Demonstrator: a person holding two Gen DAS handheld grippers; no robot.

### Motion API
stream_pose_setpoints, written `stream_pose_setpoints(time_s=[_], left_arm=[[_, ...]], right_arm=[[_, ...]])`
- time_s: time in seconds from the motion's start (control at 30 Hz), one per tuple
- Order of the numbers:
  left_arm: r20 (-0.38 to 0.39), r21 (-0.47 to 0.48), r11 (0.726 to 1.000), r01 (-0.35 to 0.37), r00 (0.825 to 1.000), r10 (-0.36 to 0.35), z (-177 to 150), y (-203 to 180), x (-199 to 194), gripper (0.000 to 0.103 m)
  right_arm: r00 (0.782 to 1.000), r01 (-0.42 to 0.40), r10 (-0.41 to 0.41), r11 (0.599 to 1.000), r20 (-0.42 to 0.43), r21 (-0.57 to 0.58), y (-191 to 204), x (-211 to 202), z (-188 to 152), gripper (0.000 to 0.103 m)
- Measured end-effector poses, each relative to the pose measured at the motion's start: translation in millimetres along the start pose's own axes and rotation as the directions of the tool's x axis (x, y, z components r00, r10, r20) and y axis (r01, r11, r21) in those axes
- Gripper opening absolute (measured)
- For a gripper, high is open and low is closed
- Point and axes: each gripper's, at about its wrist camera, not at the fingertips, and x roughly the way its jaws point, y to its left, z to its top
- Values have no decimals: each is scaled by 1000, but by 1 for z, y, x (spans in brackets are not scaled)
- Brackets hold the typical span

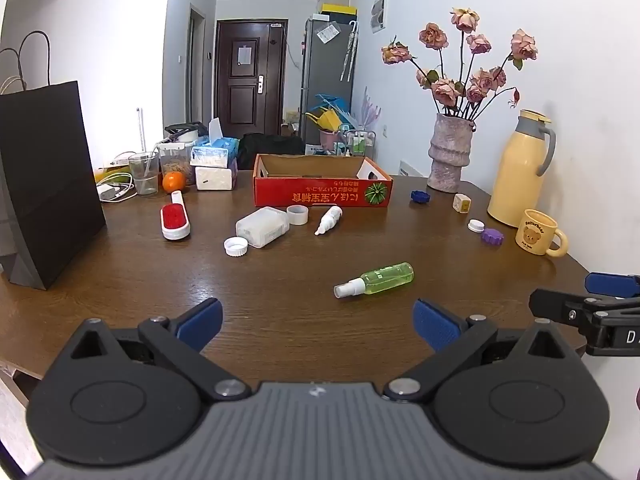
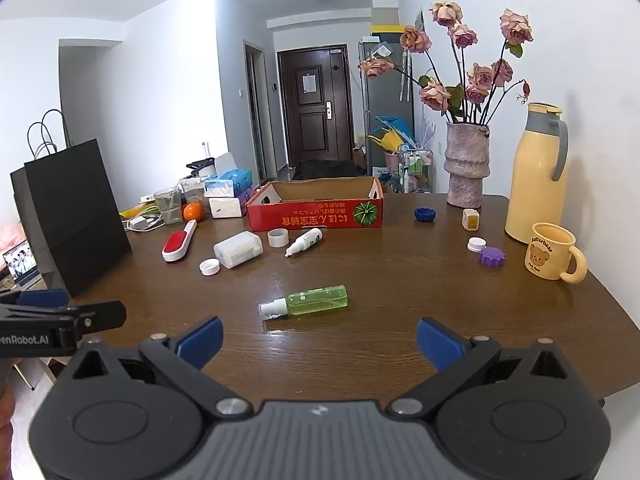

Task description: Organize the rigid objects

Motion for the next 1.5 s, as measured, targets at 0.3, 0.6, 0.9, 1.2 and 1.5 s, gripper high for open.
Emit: stream_pose_setpoints(time_s=[0.3, 0.6, 0.9, 1.2, 1.5], left_arm=[[-20, -23, 1000, 13, 1000, -13, 7, 7, -1, 103], [-10, -23, 1000, 2, 1000, -3, 1, 4, 2, 103], [-11, -22, 1000, 1, 1000, -1, 0, 2, 3, 103], [-11, -23, 1000, 1, 1000, -1, 0, 2, 3, 103], [-9, -21, 1000, 2, 1000, -2, 0, 2, 3, 103]], right_arm=[[1000, 0, 0, 1000, -10, 0, 1, 1, -1, 103], [1000, 0, 0, 1000, -9, -1, 1, 1, -1, 103], [1000, -6, 6, 1000, -10, -1, 3, 1, -1, 103], [1000, -7, 7, 1000, -12, -6, 3, 4, -2, 103], [1000, -7, 7, 1000, -12, -7, 4, 3, -2, 103]])
